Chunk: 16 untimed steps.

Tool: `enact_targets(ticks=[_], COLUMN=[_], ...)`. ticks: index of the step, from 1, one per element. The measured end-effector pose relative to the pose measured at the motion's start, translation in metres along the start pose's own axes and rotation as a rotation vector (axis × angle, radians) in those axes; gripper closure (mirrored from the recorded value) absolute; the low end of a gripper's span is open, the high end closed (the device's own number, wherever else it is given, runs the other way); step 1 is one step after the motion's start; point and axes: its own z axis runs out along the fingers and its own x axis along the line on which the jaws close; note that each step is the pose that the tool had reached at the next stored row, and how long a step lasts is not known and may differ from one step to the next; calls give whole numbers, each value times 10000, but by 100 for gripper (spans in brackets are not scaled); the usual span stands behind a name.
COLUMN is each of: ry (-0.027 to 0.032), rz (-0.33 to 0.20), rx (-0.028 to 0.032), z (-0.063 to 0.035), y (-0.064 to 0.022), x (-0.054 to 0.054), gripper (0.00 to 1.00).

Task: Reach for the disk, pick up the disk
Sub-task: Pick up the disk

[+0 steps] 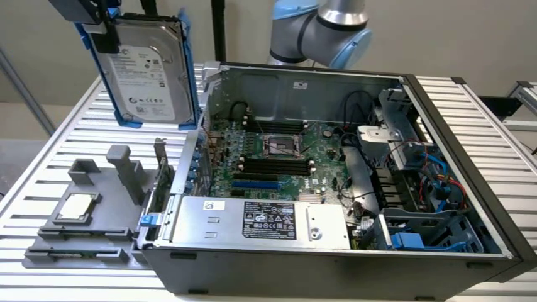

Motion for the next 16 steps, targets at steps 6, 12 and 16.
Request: enact_targets(ticks=[6,12,16], ry=[-48,-84,-100], rz=[0,0,0], rx=[-44,-91,-125], z=[-36,-67,-89], y=[-197,-392,-521], x=[63,129,175], gripper=[67,67,67])
